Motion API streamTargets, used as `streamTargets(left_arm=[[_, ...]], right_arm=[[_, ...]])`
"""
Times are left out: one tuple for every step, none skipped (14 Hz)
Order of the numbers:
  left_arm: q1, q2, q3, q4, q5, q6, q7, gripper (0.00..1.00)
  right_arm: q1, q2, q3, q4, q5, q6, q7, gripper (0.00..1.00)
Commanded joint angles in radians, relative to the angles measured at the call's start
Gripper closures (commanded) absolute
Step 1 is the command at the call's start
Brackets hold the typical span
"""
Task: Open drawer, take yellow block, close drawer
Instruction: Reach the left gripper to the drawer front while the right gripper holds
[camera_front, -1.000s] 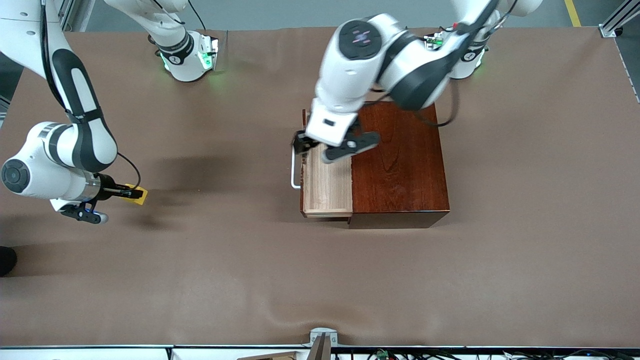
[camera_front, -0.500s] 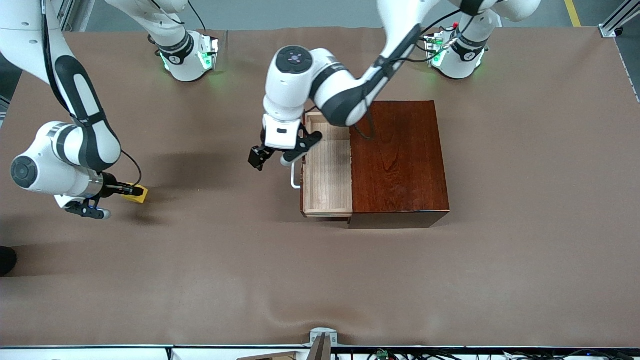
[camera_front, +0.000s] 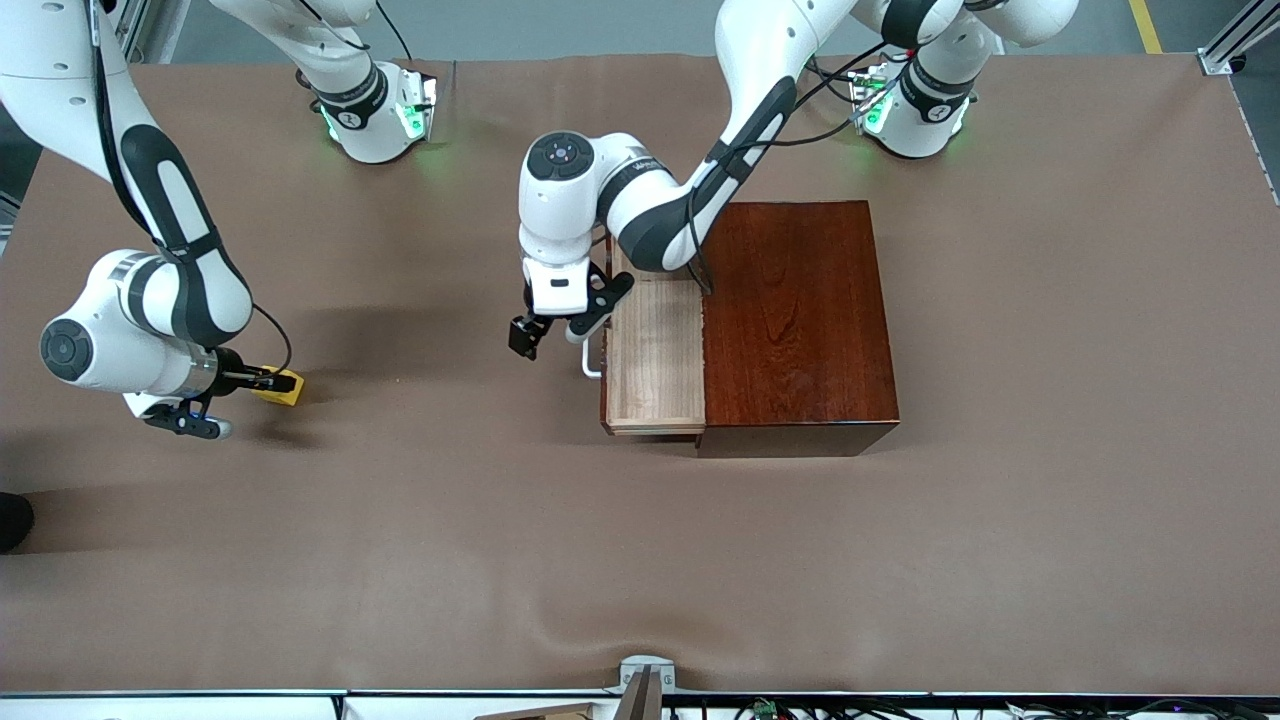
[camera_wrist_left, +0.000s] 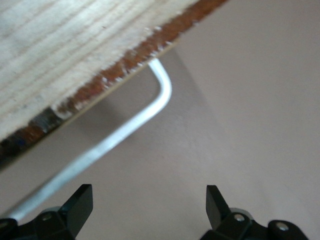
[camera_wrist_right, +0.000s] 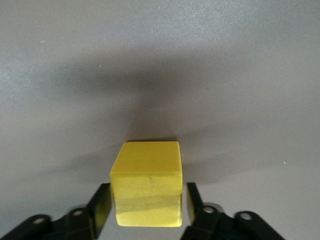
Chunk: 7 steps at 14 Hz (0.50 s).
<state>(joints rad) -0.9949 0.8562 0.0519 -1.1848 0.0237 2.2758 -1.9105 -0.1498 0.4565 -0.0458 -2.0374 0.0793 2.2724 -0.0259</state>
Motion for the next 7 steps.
streamTargets(left_arm=[[-0.010, 0.006, 0.029, 0.036, -0.010, -0.117, -0.010, 0.00], [-0.010, 0.000, 0.048, 0.036, -0.011, -0.154, -0.004, 0.00], [-0.007, -0.003, 0.054, 0.036, -0.013, -0.182, -0.004, 0.00], [0.002, -0.008, 0.055, 0.036, -0.011, -0.208, -0.004, 0.00], [0.009, -0.012, 0.057, 0.036, -0.008, -0.246, -0.004, 0.00], [0.010, -0.016, 0.059, 0.036, -0.008, -0.277, -0.004, 0.00], [0.015, -0.022, 0.059, 0.033, -0.008, -0.304, -0.004, 0.00]], right_arm=[[-0.016, -0.030, 0.020, -0.001, -0.015, -0.008, -0.017, 0.00], [-0.016, -0.053, 0.021, 0.006, -0.015, -0.025, -0.032, 0.00], [-0.016, -0.068, 0.023, 0.017, -0.015, -0.046, -0.060, 0.00], [-0.016, -0.084, 0.024, 0.038, -0.015, -0.072, -0.080, 0.00], [-0.016, -0.093, 0.024, 0.071, -0.013, -0.112, -0.083, 0.00], [-0.016, -0.099, 0.026, 0.110, -0.013, -0.163, -0.083, 0.00], [-0.014, -0.102, 0.027, 0.159, -0.013, -0.219, -0.085, 0.00]])
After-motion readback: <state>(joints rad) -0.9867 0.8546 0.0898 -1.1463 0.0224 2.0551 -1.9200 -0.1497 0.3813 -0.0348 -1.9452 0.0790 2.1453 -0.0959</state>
